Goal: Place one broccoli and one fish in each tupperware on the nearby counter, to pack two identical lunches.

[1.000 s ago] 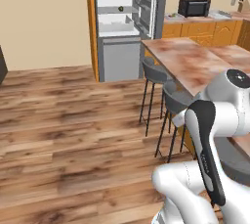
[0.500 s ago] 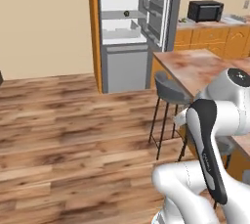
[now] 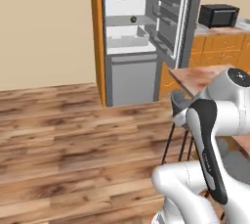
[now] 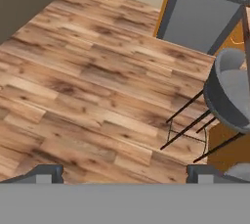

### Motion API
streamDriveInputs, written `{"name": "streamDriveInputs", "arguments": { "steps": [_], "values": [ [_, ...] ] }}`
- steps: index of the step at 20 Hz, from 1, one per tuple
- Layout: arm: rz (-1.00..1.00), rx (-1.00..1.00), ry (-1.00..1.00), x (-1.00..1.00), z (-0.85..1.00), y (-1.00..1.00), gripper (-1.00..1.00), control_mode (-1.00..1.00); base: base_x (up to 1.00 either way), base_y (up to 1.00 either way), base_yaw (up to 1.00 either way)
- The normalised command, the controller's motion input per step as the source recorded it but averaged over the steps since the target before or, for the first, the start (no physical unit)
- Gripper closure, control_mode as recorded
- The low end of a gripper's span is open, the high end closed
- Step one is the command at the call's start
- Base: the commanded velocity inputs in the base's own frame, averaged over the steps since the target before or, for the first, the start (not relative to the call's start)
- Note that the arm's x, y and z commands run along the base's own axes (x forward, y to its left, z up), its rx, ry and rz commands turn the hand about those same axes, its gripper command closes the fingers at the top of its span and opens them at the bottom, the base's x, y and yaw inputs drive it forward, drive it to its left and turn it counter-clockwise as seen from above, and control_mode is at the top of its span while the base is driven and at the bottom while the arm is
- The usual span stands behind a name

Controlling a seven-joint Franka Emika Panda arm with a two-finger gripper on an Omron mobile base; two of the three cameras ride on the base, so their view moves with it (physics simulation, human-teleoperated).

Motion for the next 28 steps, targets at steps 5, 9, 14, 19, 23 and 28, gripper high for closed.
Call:
{"name": "streamDriveInputs", "arguments": {
  "steps": [5, 9, 14, 19, 23, 28],
  "values": [
    [0.00, 0.00, 0.00, 0.00, 0.00, 0.00, -1.00, 1.00, 1.00, 0.12, 0.00],
    [0.00, 0.00, 0.00, 0.00, 0.00, 0.00, -1.00, 1.00, 1.00, 0.05, -0.03],
    [0.00, 0.00, 0.00, 0.00, 0.00, 0.00, -1.00, 1.00, 1.00, 0.02, -0.07],
    [0.00, 0.00, 0.00, 0.00, 0.00, 0.00, -1.00, 1.00, 1.00, 0.03, -0.09],
    [0.00, 0.00, 0.00, 0.00, 0.00, 0.00, -1.00, 1.00, 1.00, 0.01, -0.08],
    [0.00, 0.00, 0.00, 0.00, 0.00, 0.00, -1.00, 1.00, 1.00, 0.00, -0.07]
  ]
}}
